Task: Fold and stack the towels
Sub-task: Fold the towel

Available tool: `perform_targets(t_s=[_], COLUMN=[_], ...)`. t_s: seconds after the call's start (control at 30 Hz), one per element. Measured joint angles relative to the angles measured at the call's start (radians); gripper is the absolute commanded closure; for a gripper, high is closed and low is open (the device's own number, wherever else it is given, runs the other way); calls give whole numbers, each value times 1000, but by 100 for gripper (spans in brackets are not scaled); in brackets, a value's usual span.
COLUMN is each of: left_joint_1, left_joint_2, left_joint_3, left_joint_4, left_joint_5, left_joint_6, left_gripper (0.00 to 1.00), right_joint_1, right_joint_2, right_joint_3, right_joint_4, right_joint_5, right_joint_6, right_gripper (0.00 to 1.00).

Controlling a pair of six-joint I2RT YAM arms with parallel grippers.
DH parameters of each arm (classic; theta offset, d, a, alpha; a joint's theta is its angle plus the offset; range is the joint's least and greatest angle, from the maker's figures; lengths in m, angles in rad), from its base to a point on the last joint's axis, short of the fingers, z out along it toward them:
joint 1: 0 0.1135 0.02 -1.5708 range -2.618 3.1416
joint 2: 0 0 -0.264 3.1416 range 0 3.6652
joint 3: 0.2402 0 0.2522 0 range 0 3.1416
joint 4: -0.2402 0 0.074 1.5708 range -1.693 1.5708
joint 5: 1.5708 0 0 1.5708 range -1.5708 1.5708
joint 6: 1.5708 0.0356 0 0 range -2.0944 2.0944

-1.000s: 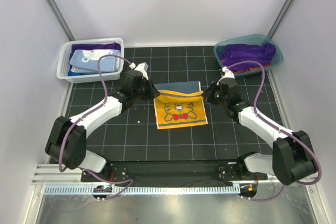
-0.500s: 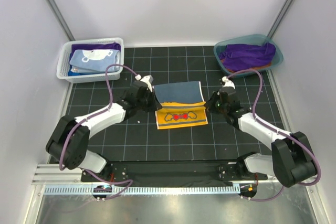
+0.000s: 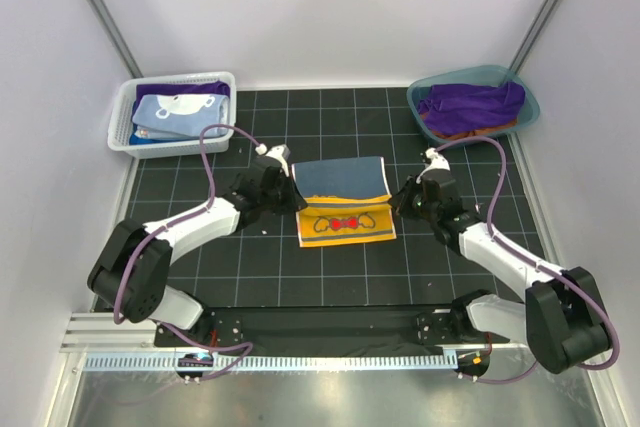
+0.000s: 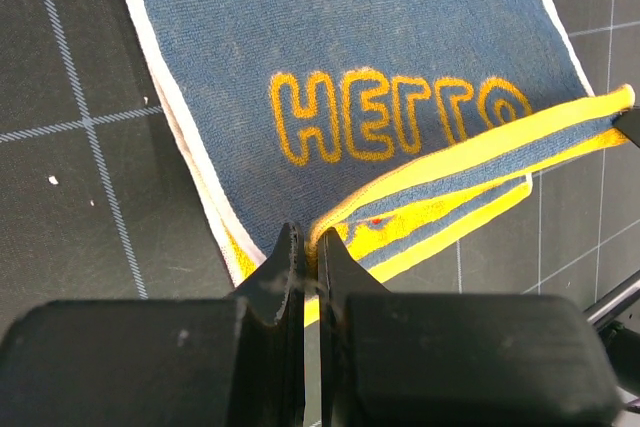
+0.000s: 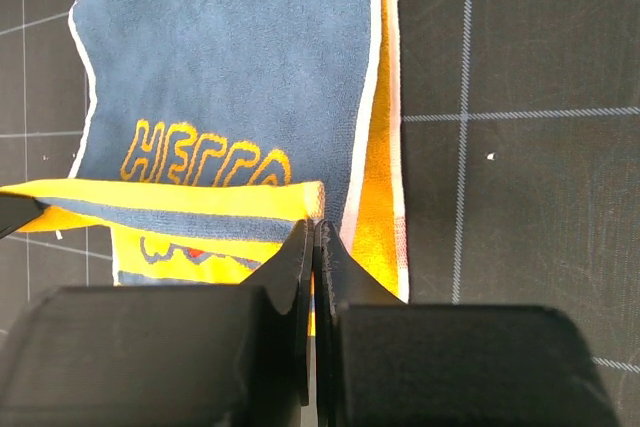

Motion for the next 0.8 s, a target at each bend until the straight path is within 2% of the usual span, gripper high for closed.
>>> perform_targets(t_s=[0.07,0.17,0.2,0.23,0.27,0.4,0.47,0.67,0.8], left_joint_1=[0,0,0,0,0,-2,-2,-5,-5], left_joint_2=[0,0,2,4,6,6,-1,-106,-122], left_joint_3=[-3,-22,-32,-42,-51,-80,-89,-96,-56], left_joint_4=[0,7,11,14,16,19,20,18,6], left_joint_5=[-3,-4,-4,-3,-3,5,17,56,57], left_joint_6=[0,-3,-4,-5,-7,-18,-23,-26,-30], left_gripper=[97,87,79,75,70,57,54,53,58], right_joint_1=[6,13,13,14,15,17,17,17,17], right_joint_2=[0,6,12,22,31,37,19,-109,-85], right_joint_3=[-1,-25,-34,-47,-60,-89,-89,-35,49], right_joint_4=[1,27,32,41,45,31,18,-108,-146], right_joint_5=[-5,-13,-15,-19,-24,-32,-32,-8,8], right_joint_6=[2,5,6,9,11,20,20,20,20], right_gripper=[99,98,95,91,81,64,59,56,57])
